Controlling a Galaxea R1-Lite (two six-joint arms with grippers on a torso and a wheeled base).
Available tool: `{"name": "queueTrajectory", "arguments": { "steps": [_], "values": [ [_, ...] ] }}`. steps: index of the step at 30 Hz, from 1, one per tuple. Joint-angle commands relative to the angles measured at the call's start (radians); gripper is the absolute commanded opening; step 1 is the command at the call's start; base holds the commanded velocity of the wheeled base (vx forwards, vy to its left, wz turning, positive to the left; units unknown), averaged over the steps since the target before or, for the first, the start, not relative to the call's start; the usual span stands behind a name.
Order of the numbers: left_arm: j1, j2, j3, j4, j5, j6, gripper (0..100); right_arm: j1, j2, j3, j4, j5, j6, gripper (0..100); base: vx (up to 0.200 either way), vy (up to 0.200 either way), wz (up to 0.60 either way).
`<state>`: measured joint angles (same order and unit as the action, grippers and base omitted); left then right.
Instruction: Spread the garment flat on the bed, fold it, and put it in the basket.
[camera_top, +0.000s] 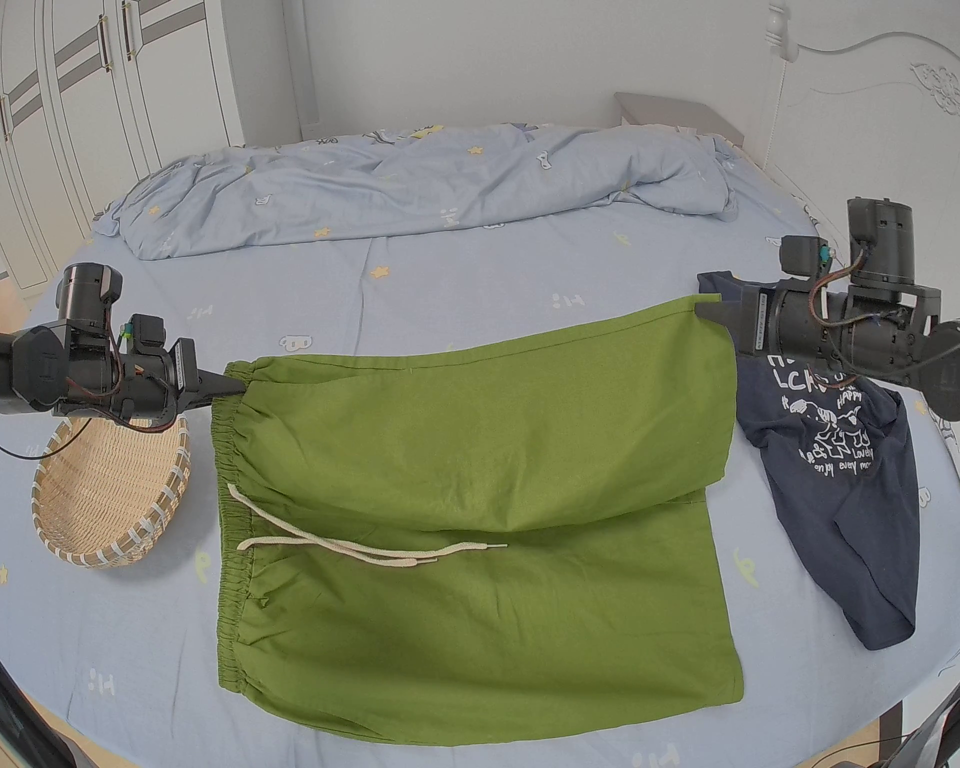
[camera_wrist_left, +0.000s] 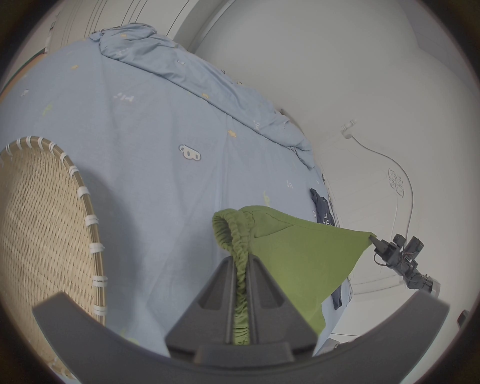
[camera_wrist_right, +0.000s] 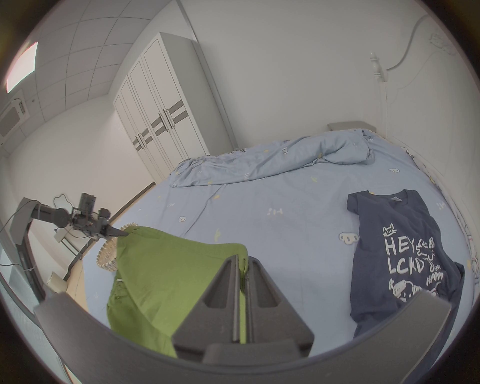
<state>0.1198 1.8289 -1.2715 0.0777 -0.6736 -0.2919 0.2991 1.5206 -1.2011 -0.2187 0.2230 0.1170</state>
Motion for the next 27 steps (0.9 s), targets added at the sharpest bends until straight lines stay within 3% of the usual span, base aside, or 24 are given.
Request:
{"name": "queueTrajectory", "arguments": {
  "steps": [1,6,14,27],
  "values": [
    [0.018,0.001,0.001,-0.030,0.002,0.005,0,-0.032,0.176,-0.123,-0.018,-0.007,-0.014,0,0.000,0.000,0.00],
    [0.018,0.036,0.001,-0.111,0.011,0.007,0,-0.046,0.305,-0.255,-0.019,-0.044,-0.020,0,0.000,0.000,0.00],
    [0.031,0.099,-0.009,-0.202,0.014,0.010,0,-0.057,0.498,-0.500,-0.014,-0.048,-0.027,0,0.000,0.000,0.00],
    [0.038,0.190,-0.055,-0.276,0.016,0.010,0,-0.063,0.681,-0.710,-0.005,-0.079,-0.034,0,0.000,0.000,0.00]
  ]
}}
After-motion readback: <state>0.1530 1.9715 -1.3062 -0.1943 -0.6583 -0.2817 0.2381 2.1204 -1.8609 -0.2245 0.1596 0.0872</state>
